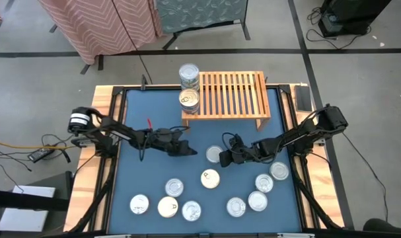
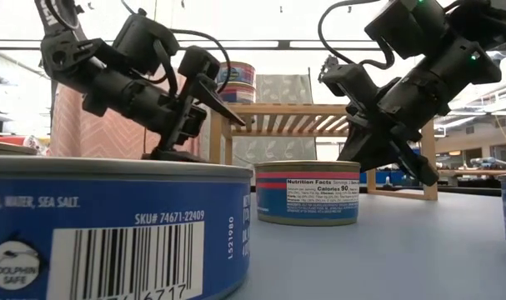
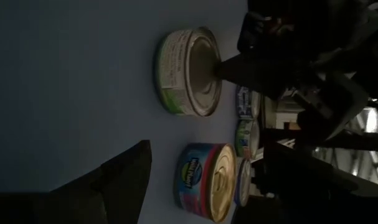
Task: Stack canned seafood by type on shelf
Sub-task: Stack the green tuna can on top of the other green tuna cans on the shelf
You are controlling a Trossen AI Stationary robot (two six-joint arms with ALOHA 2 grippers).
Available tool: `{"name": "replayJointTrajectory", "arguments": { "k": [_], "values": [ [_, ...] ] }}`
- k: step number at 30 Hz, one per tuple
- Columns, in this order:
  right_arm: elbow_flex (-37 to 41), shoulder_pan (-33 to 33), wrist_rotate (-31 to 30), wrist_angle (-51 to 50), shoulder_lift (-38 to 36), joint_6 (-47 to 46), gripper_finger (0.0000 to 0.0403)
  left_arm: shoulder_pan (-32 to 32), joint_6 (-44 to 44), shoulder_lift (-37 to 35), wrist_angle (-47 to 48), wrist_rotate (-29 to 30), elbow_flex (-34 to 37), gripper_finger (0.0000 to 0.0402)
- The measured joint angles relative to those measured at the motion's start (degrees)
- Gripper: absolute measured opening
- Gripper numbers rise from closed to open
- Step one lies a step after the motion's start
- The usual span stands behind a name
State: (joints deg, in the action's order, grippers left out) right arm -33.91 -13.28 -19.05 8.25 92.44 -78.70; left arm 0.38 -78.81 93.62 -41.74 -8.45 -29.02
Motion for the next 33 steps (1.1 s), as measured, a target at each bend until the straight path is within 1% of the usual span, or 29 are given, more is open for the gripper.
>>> {"name": "replayJointTrajectory", "arguments": {
  "k": [6, 15, 19, 23, 25, 27, 28, 30, 33],
  "values": [
    [0.00, 0.00, -0.38, -0.69, 0.04, -0.07, 0.0002, 0.00, -0.17, 2.67, -1.20, 1.45, -2.29, 0.0312],
    [-0.02, 0.00, -0.30, -1.35, 0.02, -0.44, 0.0001, 0.00, -1.40, 9.42, 0.07, 1.73, -6.71, 0.0312],
    [-0.11, 0.02, 0.12, -2.01, -0.04, -0.41, 0.0001, 0.40, -2.87, 10.77, -0.34, 0.76, -7.67, 0.0312],
    [-0.11, 0.02, 0.26, -1.90, -0.04, 0.15, 0.0001, 0.42, -2.85, 10.84, -0.77, 1.16, -7.71, 0.0312],
    [0.26, 0.02, -0.06, 0.66, -0.02, 4.11, 0.0002, 0.42, -2.83, 10.87, -0.89, 1.18, -7.71, 0.0312],
    [0.68, 0.37, 0.37, 6.16, -0.31, 10.18, 0.0005, 0.42, -2.85, 10.91, -0.93, 1.22, -7.71, 0.0312],
    [0.32, 0.94, 0.93, 7.72, -0.07, 11.67, 0.0005, 0.42, -2.83, 10.91, -0.89, 1.22, -7.71, 0.0312],
    [-0.27, 2.07, 1.01, 6.74, -0.17, 12.13, 0.0003, 0.42, -2.83, 10.91, -0.98, 1.28, -7.71, 0.0312],
    [-0.96, 2.40, -0.71, 8.00, -0.42, 13.39, 0.0001, 0.42, -2.71, 10.92, -1.11, 1.29, -7.71, 0.0312]
  ]
}}
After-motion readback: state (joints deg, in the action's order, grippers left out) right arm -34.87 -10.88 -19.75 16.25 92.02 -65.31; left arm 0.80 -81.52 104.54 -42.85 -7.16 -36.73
